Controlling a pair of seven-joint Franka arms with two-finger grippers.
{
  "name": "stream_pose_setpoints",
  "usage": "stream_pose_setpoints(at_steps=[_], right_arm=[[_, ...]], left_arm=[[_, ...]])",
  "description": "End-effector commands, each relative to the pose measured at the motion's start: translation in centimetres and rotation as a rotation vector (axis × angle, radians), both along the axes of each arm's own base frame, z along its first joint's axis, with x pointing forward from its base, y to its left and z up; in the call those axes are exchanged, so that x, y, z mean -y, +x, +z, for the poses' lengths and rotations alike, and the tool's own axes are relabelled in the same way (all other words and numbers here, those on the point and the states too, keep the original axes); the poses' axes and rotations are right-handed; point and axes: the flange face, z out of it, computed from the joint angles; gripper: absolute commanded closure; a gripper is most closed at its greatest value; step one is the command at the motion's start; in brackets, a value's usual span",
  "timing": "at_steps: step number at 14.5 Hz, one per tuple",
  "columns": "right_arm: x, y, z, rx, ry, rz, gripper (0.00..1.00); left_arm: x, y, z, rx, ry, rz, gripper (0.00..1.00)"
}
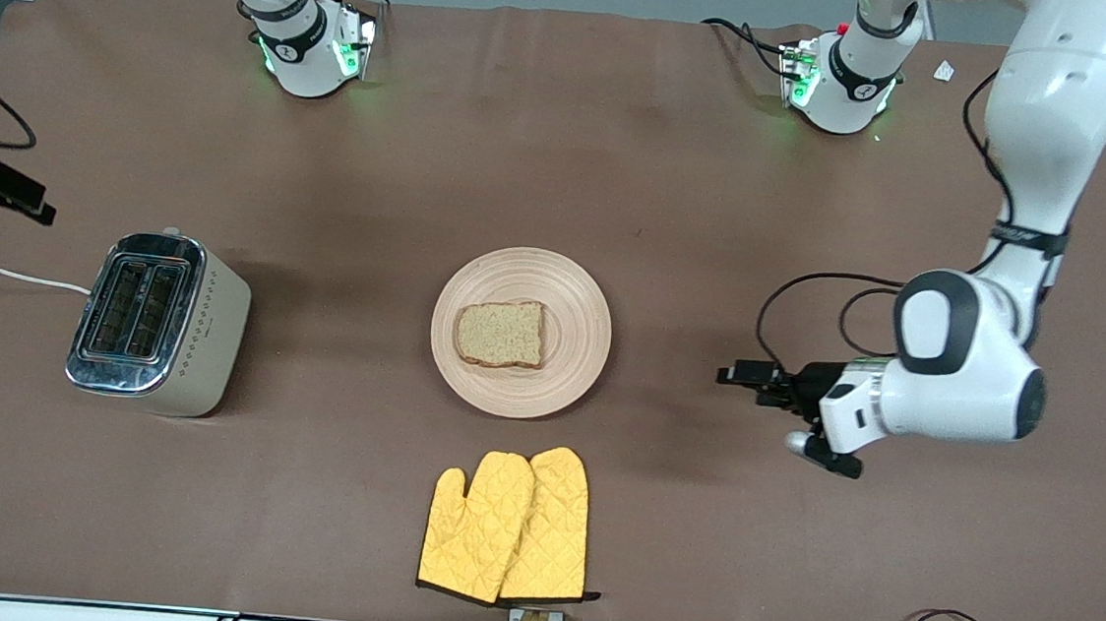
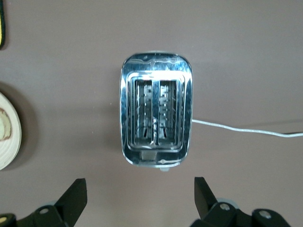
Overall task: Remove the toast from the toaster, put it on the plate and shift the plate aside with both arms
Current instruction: 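Reach the left gripper to the plate rim and grasp it while the right gripper returns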
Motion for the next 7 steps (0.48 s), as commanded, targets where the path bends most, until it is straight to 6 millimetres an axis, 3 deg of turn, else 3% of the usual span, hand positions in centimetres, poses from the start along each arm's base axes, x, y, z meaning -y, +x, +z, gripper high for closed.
stream_pose_setpoints(at_steps=[1, 4, 7], right_arm=[[-0.1, -1.4, 1.5, -0.005, -0.017, 0.009, 0.00], [0.2, -1.2, 4.2, 0.046, -0.029, -0.003, 0.00], [-0.2, -1.2, 5.0, 0.065, -0.019, 0.005, 0.00]], left_arm=[[3.1, -1.5, -4.1, 0.017, -0.063, 0.054, 0.02], [6.3, -4.1, -7.8, -0.011, -0.105, 0.066, 0.15], [8.3, -6.0, -10.0, -0.040, -0.132, 0.043, 0.28]])
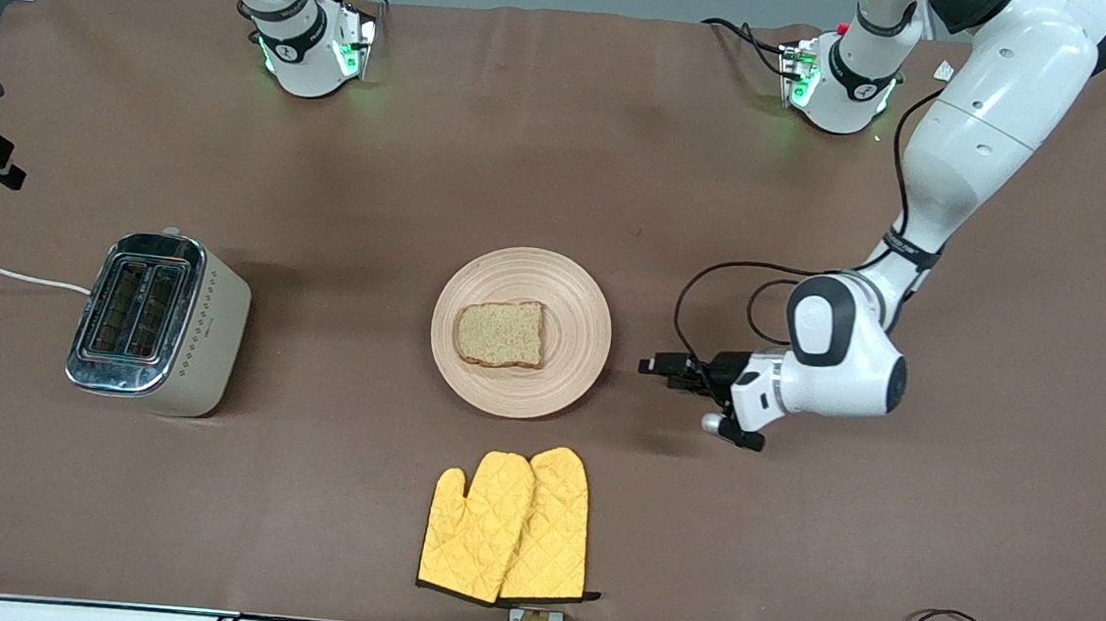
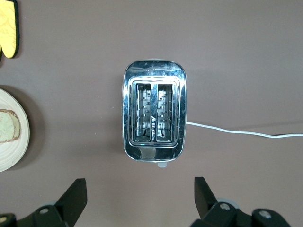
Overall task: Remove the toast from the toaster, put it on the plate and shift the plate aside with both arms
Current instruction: 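Reach the left gripper to the plate rim and grasp it while the right gripper returns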
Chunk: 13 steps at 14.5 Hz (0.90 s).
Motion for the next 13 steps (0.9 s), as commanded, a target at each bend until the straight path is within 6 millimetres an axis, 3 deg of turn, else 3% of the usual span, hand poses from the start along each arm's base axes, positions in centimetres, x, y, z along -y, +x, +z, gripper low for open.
stream_pose_setpoints(at_steps=[1, 7, 10, 13], right_arm=[[-0.3, -0.1, 0.7, 0.004, -0.011, 0.007, 0.00], [-0.3, 0.2, 0.4, 0.002, -0.006, 0.004, 0.00], [-0.8, 0.2, 0.5, -0.002, -0.016, 0.019, 0.00], [-0.8, 0.2, -0.1, -0.014, -0.012, 0.011, 0.00]], left_arm=[[1.0, -1.3, -1.4, -0.003, -0.040, -0.006, 0.31], [3.0, -3.8, -6.1, 0.034, -0.192, -0.033, 0.47], [4.1, -4.4, -6.6, 0.014, -0.216, -0.013, 0.58], [4.8, -4.7, -6.6, 0.005, -0.225, -0.007, 0.75]])
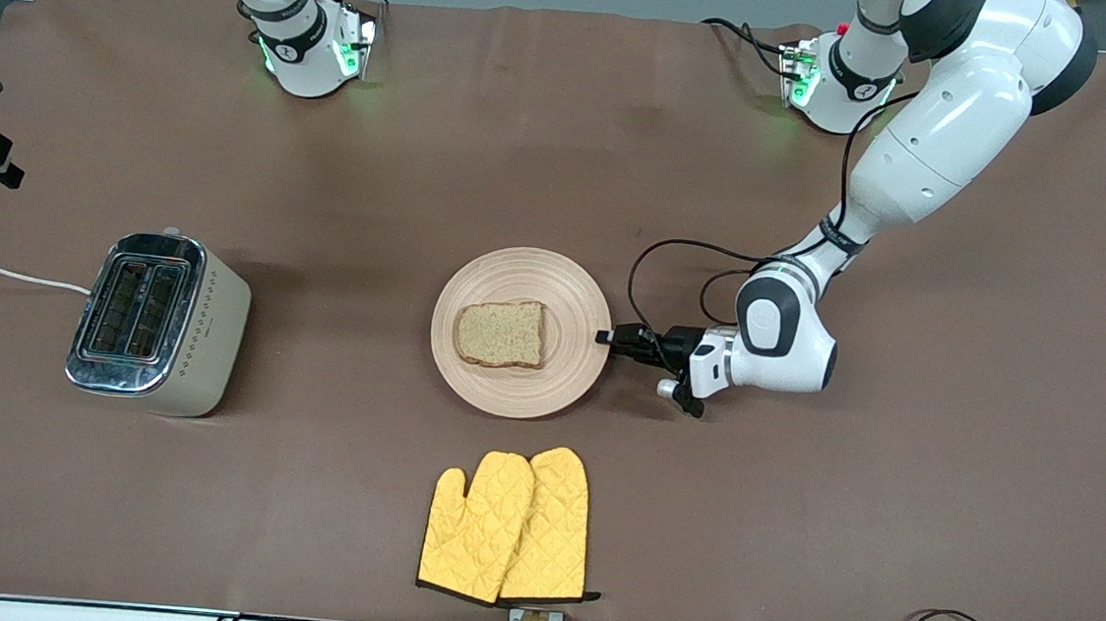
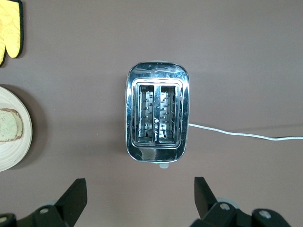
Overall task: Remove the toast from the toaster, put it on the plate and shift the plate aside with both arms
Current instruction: 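Reach the left gripper to the plate rim and grasp it while the right gripper returns, then slide the plate with toast away from the toaster with the left gripper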
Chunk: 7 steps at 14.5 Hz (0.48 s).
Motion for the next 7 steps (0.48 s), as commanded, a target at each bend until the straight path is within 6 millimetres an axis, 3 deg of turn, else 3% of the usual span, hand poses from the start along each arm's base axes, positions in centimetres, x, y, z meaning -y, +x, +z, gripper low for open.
stream_pose_setpoints(at_steps=[1, 3, 5, 7], right_arm=[[-0.1, 0.1, -0.6, -0.016, -0.012, -0.005, 0.00], [-0.1, 0.3, -1.1, -0.001, -0.012, -0.006, 0.00], [-0.1, 0.3, -1.2, 0.004, -0.011, -0.006, 0.00], [-0.1, 0.3, -1.1, 0.007, -0.011, -0.005, 0.00]], left_arm=[[0.4, 0.1, 0.3, 0.012, -0.011, 0.015, 0.84], [0.4, 0.1, 0.3, 0.014, -0.011, 0.015, 0.98], [0.3, 0.7, 1.2, 0.029, -0.011, 0.020, 1.00], [-0.9, 2.3, 3.7, 0.071, -0.004, 0.046, 1.00]])
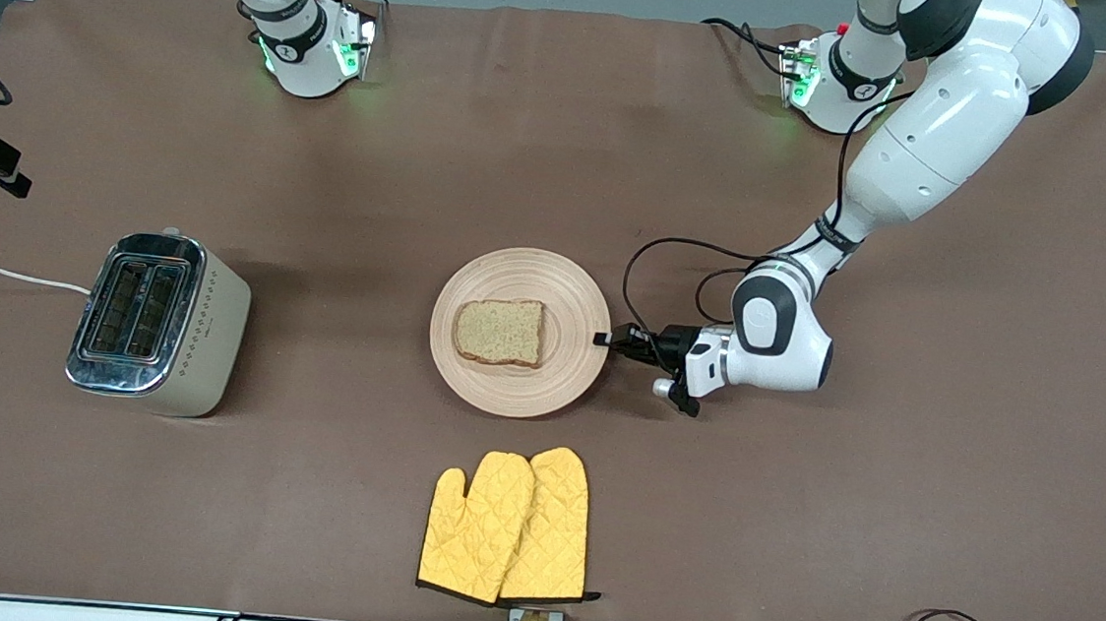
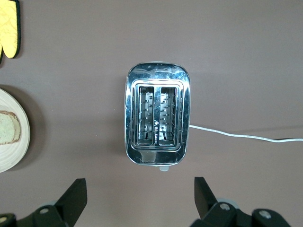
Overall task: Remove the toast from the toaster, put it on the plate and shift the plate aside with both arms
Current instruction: 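Slide the plate with toast away from the toaster with the left gripper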
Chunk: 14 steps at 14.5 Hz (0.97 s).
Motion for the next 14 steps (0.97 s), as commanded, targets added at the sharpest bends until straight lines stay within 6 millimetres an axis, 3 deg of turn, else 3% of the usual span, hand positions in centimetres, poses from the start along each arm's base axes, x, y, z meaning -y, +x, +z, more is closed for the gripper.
stream_pose_setpoints(at_steps=[1, 3, 4, 6, 10, 14], right_arm=[[-0.2, -0.2, 0.0, 0.012, -0.010, -0.003, 0.00], [-0.2, -0.2, 0.0, 0.017, -0.011, -0.003, 0.00], [-0.2, -0.2, 0.0, 0.014, -0.011, -0.003, 0.00], [-0.1, -0.3, -0.1, 0.009, -0.010, -0.006, 0.00], [0.1, -0.3, 0.0, 0.011, -0.009, -0.009, 0.00], [0.1, -0.2, -0.1, 0.013, -0.006, -0.010, 0.00]], left_arm=[[-1.9, 2.5, 4.3, 0.065, -0.003, 0.051, 1.00], [-3.8, 4.3, 8.7, 0.089, 0.001, 0.095, 1.00], [-5.7, 5.2, 10.8, 0.096, 0.004, 0.121, 1.00], [-10.5, 7.0, 12.7, 0.095, 0.004, 0.134, 1.00], [-24.9, 9.5, 13.5, 0.054, -0.044, 0.135, 1.00], [-34.3, 8.4, 10.9, -0.007, -0.048, 0.173, 1.00]])
